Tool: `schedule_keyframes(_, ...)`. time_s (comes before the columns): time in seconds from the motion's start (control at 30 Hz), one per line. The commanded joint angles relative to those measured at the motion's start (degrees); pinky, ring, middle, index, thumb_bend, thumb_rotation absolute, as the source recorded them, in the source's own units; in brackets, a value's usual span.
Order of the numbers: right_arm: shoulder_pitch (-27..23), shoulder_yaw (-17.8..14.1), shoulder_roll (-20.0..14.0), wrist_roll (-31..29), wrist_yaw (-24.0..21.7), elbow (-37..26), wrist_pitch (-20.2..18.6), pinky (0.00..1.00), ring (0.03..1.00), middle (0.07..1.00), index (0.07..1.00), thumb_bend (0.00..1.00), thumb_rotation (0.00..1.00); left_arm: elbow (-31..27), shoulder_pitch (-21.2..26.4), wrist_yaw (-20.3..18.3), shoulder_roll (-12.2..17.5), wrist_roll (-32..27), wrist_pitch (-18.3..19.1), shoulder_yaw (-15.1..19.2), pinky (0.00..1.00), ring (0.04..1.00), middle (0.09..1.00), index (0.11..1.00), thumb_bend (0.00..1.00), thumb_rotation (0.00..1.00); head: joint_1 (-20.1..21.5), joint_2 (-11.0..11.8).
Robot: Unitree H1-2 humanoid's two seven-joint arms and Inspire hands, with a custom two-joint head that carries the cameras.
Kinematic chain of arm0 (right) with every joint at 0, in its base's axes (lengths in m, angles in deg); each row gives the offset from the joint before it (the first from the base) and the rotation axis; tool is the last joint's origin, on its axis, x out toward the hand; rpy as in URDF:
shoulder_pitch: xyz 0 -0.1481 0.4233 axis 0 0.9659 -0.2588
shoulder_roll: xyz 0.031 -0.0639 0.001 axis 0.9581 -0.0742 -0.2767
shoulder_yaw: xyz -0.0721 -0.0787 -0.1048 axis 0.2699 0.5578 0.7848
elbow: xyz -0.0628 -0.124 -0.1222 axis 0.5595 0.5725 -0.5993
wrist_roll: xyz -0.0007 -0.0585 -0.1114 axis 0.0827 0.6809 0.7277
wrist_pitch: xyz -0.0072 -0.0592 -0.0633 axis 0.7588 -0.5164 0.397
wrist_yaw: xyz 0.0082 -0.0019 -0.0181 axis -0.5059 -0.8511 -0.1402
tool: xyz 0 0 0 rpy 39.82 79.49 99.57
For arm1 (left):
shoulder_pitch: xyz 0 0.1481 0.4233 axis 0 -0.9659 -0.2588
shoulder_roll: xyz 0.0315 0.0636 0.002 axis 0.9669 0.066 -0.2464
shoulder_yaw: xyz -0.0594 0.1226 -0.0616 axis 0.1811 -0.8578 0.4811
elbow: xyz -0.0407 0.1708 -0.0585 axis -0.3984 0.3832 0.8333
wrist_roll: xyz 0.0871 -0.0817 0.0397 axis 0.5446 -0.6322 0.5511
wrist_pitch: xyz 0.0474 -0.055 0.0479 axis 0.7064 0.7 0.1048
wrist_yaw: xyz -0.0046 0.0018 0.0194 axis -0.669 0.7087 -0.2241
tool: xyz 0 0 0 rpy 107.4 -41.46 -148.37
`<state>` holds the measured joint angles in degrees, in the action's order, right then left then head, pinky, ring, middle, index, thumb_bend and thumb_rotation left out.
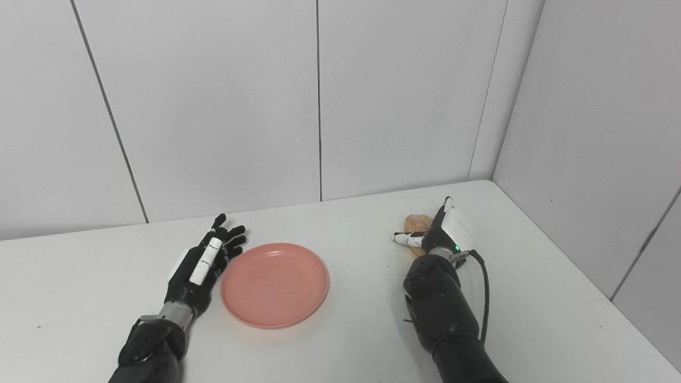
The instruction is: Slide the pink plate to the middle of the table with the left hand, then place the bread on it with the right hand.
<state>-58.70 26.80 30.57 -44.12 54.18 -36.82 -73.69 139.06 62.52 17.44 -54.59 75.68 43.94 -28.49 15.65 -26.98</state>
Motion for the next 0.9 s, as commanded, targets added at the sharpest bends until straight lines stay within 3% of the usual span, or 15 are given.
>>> schedule_keyframes(0.0, -2.1, 0.8, -0.6, -2.1, 0.6, 0.4, 0.5, 0.66, 0.817, 0.891, 0.824, 0.97, 0.21, 0.8, -1.6, -0.4, -0.1, 0.2, 2.1, -0.2, 0.91, 0.867, 0.860, 0.997, 0.85, 0.74, -0.1, 0.0)
schedule_keyframes(0.13, -1.8, 1.7, -1.1, -6.6, 1.2, 1.5, 1.1, 0.60, 0.801, 0.883, 0.797, 0.94, 0.17, 0.6, -1.8, -0.6, -0.3, 0.1, 1.9, -0.2, 0.91, 0.870, 0.866, 1.000, 0.84, 0.74, -0.4, -0.2)
schedule_keyframes(0.27, -1.9, 2.4, -1.8, -11.4, 1.8, 3.4, 4.4, 0.58, 0.758, 0.839, 0.735, 0.92, 0.10, 0.5, -1.9, -0.5, -0.2, 0.4, 1.8, -0.5, 0.91, 0.868, 0.865, 1.000, 0.83, 0.75, -0.4, -0.3)
schedule_keyframes(0.33, -2.0, 3.3, -2.5, -13.0, 1.6, 4.3, 5.9, 0.49, 0.653, 0.771, 0.734, 0.88, 0.08, 0.4, -1.9, -0.5, -0.2, 0.5, 1.8, -0.7, 0.90, 0.870, 0.869, 1.000, 0.84, 0.76, -0.4, -0.3)
schedule_keyframes(0.37, -2.0, 3.8, -2.7, -13.5, 1.9, 4.8, 6.8, 0.42, 0.555, 0.659, 0.728, 0.85, 0.04, 0.4, -2.0, -0.6, -0.1, 0.6, 1.8, -0.8, 0.90, 0.871, 0.871, 1.000, 0.83, 0.76, -0.5, -0.3)
schedule_keyframes(0.4, -2.0, 4.0, -2.8, -14.2, 2.8, 5.3, 8.3, 0.37, 0.486, 0.555, 0.695, 0.69, 0.02, 0.3, -2.0, -0.6, -0.1, 0.5, 1.9, -0.8, 0.91, 0.873, 0.874, 1.000, 0.83, 0.76, -0.5, -0.3)
schedule_keyframes(0.43, -1.9, 4.1, -2.8, -15.0, 3.4, 5.5, 9.5, 0.40, 0.506, 0.533, 0.583, 0.61, 0.01, 0.3, -2.0, -0.6, -0.1, 0.4, 1.9, -0.8, 0.91, 0.874, 0.872, 1.000, 0.83, 0.76, -0.5, -0.3)
schedule_keyframes(0.5, -1.7, 4.8, -2.9, -16.1, 4.0, 5.4, 10.7, 0.46, 0.555, 0.540, 0.476, 0.54, 0.00, 0.3, -1.9, -0.7, -0.2, 0.2, 2.1, -0.6, 0.91, 0.876, 0.871, 1.000, 0.83, 0.76, -0.5, -0.4)
schedule_keyframes(0.57, -1.4, 5.5, -3.1, -17.0, 3.8, 4.8, 10.8, 0.41, 0.511, 0.545, 0.452, 0.52, 0.00, 0.4, -1.9, -0.8, -0.2, 0.0, 2.1, -0.5, 0.91, 0.871, 0.864, 1.000, 0.82, 0.75, -0.5, -0.4)
schedule_keyframes(0.63, -1.2, 6.0, -3.3, -17.9, 3.3, 4.1, 10.3, 0.35, 0.446, 0.564, 0.449, 0.51, 0.00, 0.4, -1.8, -0.6, -0.3, 0.2, 2.0, -0.6, 0.90, 0.865, 0.856, 1.000, 0.83, 0.75, -0.6, -0.4)
schedule_keyframes(0.87, -0.4, 7.9, -4.0, -20.3, 2.3, 2.0, 8.9, 0.31, 0.415, 0.524, 0.483, 0.52, 0.00, 0.4, -1.6, -0.2, -0.5, 0.4, 1.9, -0.8, 0.89, 0.854, 0.846, 0.999, 0.83, 0.75, -0.7, -0.4)
